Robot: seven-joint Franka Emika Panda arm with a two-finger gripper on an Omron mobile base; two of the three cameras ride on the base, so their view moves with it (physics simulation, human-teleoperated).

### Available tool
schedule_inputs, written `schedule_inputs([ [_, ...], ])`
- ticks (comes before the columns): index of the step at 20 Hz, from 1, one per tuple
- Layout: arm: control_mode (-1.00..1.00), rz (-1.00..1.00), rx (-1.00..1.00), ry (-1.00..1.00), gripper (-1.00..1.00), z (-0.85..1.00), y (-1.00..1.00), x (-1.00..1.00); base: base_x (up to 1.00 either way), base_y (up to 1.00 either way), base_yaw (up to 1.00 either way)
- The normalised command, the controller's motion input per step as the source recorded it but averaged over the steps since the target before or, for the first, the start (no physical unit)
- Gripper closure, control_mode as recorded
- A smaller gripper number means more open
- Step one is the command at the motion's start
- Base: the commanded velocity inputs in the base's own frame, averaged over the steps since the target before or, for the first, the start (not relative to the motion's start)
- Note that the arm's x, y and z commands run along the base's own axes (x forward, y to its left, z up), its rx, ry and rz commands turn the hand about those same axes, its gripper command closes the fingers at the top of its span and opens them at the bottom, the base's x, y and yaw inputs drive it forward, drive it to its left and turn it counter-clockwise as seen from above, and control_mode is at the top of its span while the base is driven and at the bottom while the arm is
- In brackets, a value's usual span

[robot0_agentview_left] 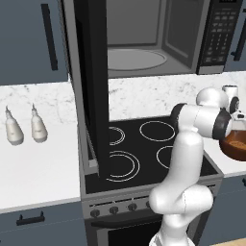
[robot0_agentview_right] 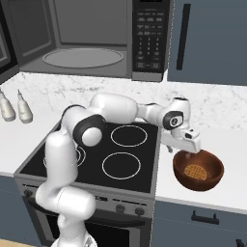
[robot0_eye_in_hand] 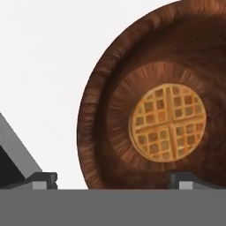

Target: Open the microwave, place the bowl with waffle inside the microwave, then close the microwave door and turn it on.

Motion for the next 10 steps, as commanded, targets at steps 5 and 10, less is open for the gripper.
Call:
schedule_inputs([
  [5,-1.00,0.00,0.00,-0.01,-1.00,-0.40,0.00,0.00,0.00,0.00,0.00],
  [10,-1.00,0.00,0.00,-0.05,-1.00,-0.34,0.00,-0.09,0.00,0.00,0.00],
])
